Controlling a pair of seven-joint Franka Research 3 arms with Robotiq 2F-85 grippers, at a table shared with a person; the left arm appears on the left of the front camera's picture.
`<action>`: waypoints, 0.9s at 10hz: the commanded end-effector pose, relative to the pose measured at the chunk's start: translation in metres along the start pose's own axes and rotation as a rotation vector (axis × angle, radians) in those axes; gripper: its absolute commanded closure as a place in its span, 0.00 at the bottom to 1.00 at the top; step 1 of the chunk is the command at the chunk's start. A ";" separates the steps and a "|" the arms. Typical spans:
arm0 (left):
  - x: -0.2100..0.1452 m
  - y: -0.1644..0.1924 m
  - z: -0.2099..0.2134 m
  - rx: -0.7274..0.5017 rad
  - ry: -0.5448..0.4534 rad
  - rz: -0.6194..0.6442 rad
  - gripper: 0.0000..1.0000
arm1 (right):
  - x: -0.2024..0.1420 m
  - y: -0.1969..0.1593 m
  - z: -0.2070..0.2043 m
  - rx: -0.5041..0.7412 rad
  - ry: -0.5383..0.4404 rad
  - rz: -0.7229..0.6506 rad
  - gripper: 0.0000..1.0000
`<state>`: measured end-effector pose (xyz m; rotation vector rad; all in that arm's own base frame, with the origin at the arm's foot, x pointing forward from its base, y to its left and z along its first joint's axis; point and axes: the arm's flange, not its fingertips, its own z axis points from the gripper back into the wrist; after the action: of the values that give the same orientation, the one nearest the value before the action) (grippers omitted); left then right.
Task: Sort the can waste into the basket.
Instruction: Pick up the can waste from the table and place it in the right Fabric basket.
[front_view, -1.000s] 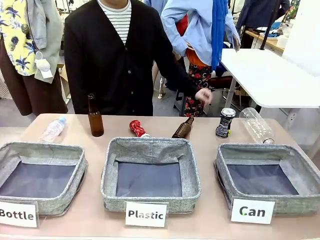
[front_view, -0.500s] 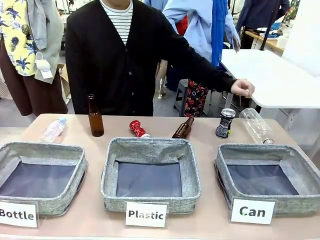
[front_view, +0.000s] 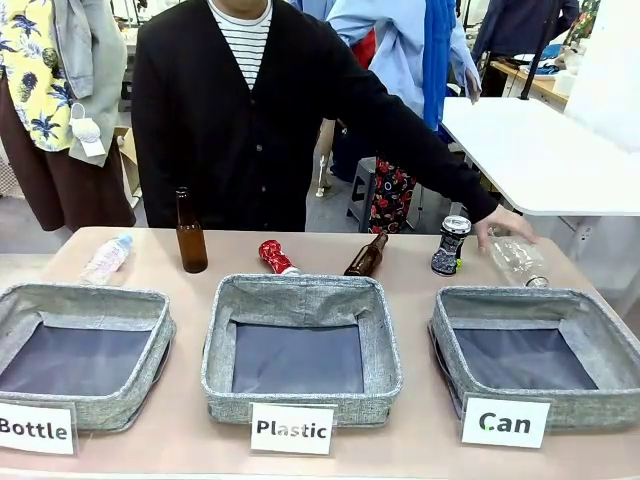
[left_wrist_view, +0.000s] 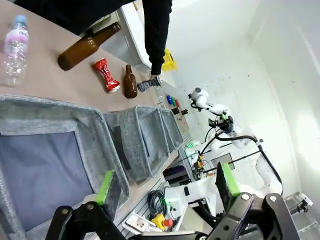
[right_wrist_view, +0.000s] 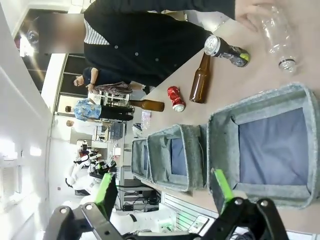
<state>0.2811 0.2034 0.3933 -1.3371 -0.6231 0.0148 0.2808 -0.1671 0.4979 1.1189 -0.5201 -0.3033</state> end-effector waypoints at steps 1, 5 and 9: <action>0.003 -0.005 -0.001 0.004 -0.012 -0.031 0.00 | 0.003 -0.001 -0.004 0.020 -0.009 0.028 0.00; 0.021 -0.064 -0.063 0.218 0.245 -0.186 0.00 | 0.003 -0.001 -0.004 0.020 -0.009 0.028 0.00; 0.030 -0.124 -0.219 0.499 0.449 -0.327 0.00 | 0.003 -0.001 -0.004 0.020 -0.009 0.028 0.00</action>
<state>0.3462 -0.0011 0.5053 -0.7732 -0.4553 -0.3637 0.2825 -0.1654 0.4954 1.1162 -0.5172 -0.3033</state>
